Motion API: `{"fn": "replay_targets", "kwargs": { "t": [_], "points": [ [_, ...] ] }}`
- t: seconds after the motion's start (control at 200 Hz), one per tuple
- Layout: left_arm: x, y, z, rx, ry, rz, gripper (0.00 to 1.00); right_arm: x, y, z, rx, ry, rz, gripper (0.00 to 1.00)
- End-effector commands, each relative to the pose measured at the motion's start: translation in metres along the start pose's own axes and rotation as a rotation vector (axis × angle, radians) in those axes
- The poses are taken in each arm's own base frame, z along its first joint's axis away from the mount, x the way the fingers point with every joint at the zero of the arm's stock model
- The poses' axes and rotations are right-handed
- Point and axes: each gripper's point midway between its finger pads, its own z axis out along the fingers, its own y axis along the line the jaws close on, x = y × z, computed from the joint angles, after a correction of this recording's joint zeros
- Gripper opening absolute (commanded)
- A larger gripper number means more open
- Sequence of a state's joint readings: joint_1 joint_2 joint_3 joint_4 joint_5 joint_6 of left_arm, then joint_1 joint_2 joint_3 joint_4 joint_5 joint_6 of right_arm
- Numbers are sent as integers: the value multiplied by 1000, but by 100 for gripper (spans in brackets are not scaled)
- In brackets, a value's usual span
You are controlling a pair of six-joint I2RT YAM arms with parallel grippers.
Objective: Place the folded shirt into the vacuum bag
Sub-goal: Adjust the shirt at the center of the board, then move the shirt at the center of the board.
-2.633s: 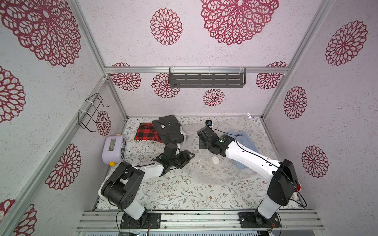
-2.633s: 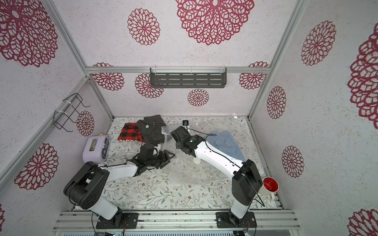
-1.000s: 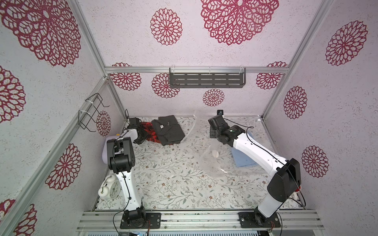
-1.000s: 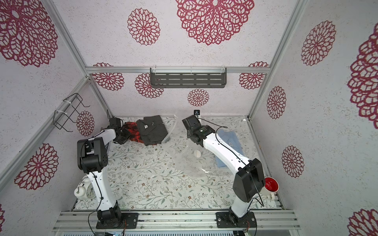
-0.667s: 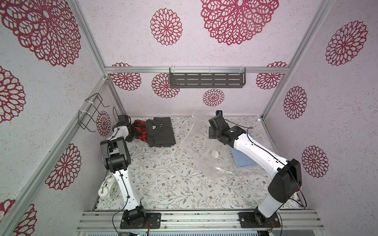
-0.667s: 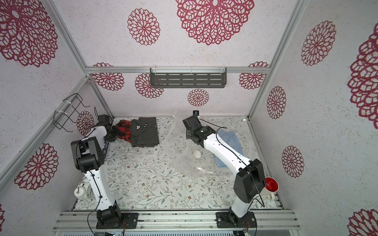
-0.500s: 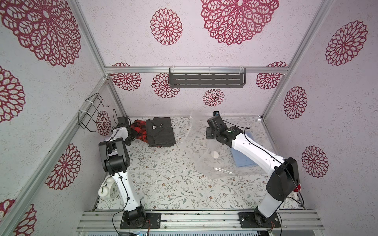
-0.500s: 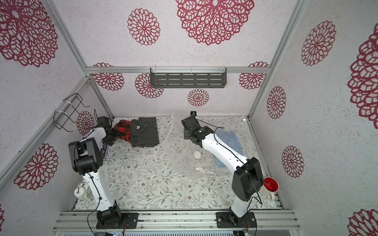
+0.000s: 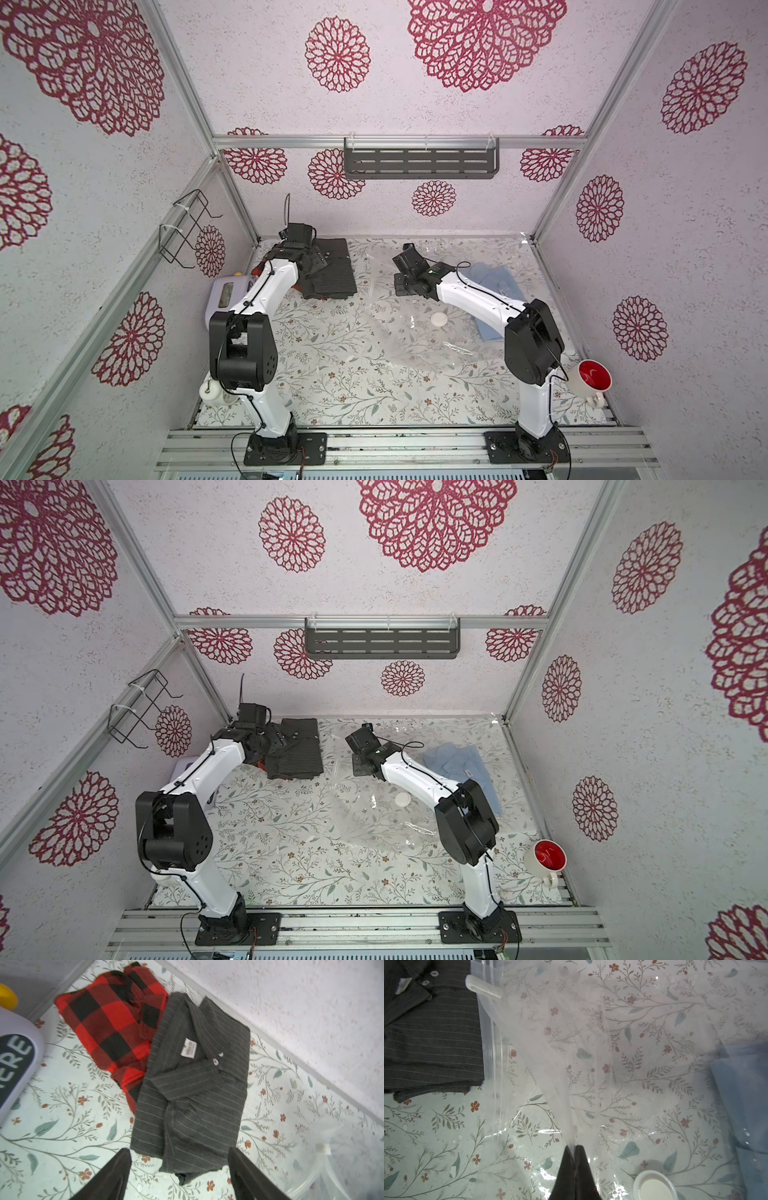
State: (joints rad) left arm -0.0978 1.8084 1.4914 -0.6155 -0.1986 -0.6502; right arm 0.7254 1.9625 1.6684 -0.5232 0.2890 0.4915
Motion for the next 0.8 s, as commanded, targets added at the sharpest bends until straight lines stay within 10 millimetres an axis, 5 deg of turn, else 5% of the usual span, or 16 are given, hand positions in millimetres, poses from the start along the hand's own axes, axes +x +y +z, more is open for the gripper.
{"fn": "replay_targets", "kwargs": {
  "t": [0.0, 0.26, 0.605, 0.796],
  "points": [
    [19, 9, 22, -53, 89, 75, 76, -21, -9, -20, 24, -52, 44, 0],
    [21, 54, 45, -26, 162, -67, 76, -22, -16, -32, 23, -73, 55, 0],
    [51, 44, 90, 260, 306, -271, 88, -19, -18, -33, 18, -69, 51, 0],
    [53, 28, 93, 383, 313, -324, 86, -18, -17, -33, 14, -69, 54, 0]
  ]
}}
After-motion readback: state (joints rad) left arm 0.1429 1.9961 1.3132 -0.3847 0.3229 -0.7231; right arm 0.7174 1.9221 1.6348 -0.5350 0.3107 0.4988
